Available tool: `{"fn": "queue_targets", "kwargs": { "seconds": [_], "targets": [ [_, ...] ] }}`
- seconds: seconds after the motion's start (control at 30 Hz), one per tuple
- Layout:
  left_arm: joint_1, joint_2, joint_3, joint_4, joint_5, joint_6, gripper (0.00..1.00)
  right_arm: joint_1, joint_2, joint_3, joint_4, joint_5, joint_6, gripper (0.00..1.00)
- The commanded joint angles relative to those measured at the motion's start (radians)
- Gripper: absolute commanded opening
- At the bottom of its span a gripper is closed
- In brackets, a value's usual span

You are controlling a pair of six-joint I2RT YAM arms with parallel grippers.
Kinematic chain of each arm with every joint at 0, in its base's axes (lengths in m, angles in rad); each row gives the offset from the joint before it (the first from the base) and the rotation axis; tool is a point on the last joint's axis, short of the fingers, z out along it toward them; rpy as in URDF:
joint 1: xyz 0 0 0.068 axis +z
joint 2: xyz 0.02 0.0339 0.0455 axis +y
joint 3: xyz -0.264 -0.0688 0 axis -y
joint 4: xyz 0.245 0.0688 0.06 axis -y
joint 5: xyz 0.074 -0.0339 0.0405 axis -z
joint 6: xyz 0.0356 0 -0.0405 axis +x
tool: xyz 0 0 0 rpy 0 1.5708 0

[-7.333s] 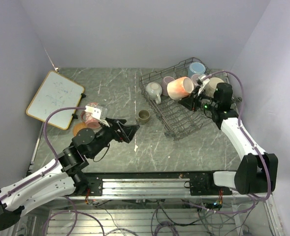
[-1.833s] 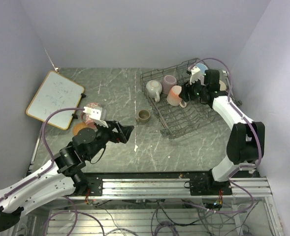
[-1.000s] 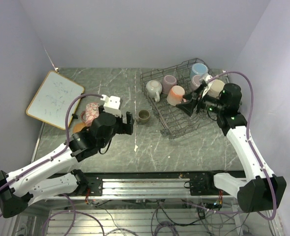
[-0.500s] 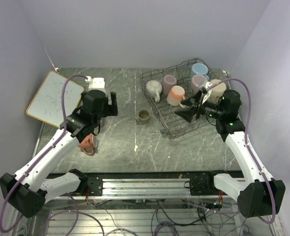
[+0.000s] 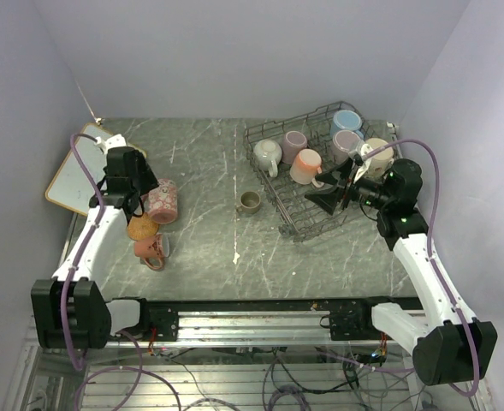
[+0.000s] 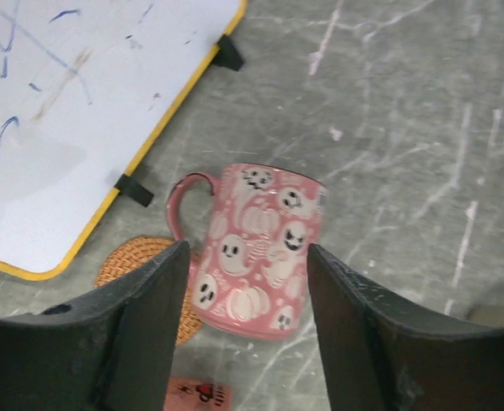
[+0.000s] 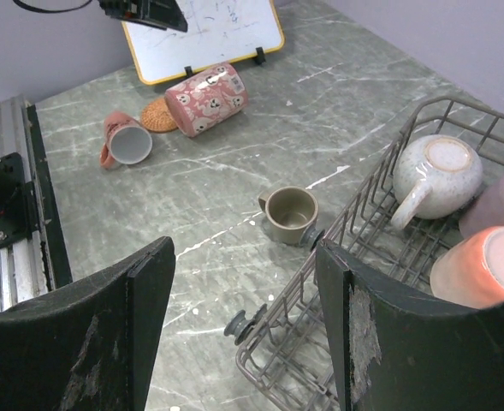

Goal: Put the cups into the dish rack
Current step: Adjust the cup in the dish rack.

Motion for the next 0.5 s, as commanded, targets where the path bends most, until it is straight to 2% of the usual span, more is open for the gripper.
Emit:
{"fn": "queue_targets", "kwargs": {
  "seconds": [0.0, 0.13, 0.27, 0.3, 0.33, 0.47],
  "targets": [
    [0.065, 0.038, -0.036, 0.118, 0.006, -0.035, 0.64, -0.006, -0.016, -0.010, 0.027, -0.003, 0.008, 0.66],
    [0.105, 0.099, -0.064, 0.173, 0.013, -0.063, 0.47, -0.005, -0.014, -0.014, 0.032, -0.005, 0.012, 0.66],
    [0.125, 0.190, -0.050, 0.188, 0.037, -0.074, 0.18, -0.005, -0.015, -0.015, 0.032, -0.004, 0.010, 0.66],
    [0.128, 0.208, -0.046, 0.187, 0.041, -0.075, 0.13, -0.005, -0.014, -0.015, 0.032, -0.004, 0.011, 0.66],
    [0.131, 0.223, -0.043, 0.190, 0.047, -0.077, 0.10, -0.005, -0.014, -0.015, 0.033, -0.004, 0.011, 0.66],
    [0.133, 0.262, -0.044, 0.205, 0.071, -0.083, 0.10, -0.006, -0.013, -0.015, 0.032, -0.004, 0.009, 0.66]
  ]
}}
